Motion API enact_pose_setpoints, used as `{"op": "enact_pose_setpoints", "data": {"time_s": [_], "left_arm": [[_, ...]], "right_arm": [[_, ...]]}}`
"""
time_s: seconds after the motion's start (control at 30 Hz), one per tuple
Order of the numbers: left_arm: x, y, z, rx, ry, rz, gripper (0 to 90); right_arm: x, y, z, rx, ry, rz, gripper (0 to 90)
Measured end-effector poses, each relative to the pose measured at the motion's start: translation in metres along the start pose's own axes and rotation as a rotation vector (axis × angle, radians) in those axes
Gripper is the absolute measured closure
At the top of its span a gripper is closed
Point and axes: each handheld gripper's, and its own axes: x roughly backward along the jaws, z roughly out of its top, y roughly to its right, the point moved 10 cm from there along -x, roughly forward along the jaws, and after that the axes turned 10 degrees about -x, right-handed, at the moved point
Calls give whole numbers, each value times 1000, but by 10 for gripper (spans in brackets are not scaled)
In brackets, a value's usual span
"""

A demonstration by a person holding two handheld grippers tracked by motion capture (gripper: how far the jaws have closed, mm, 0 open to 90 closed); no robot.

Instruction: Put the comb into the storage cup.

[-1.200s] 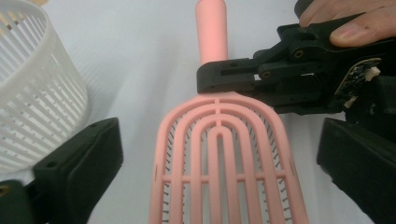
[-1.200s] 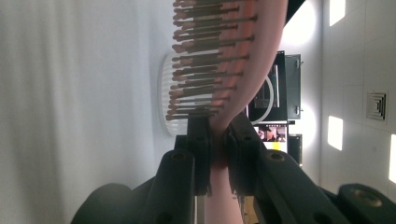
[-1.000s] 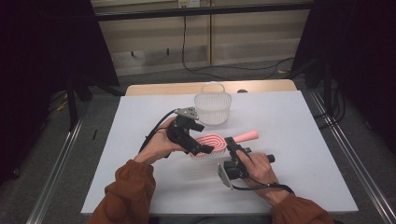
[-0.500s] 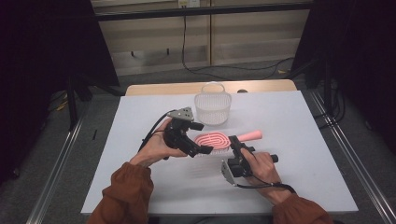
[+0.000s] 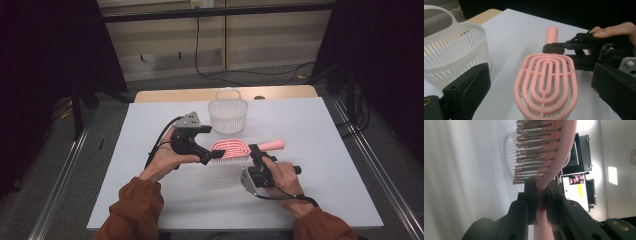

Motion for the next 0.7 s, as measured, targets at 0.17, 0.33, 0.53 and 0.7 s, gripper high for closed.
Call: {"op": "enact_pose_setpoints", "data": {"time_s": [0.17,0.33,0.53,0.7], "left_arm": [[5,0,-1,-27,14,16,27],[8,-3,1,-44,23,45,23],[12,-6,0,-52,47,77,32],[18,-8,-2,-54,65,103,39]], "right_arm": [[0,1,-4,-29,-8,2,818],[-1,1,-5,-52,-12,13,818],[-2,3,-9,-106,-18,28,818],[-3,6,-11,-150,-21,36,817]]}}
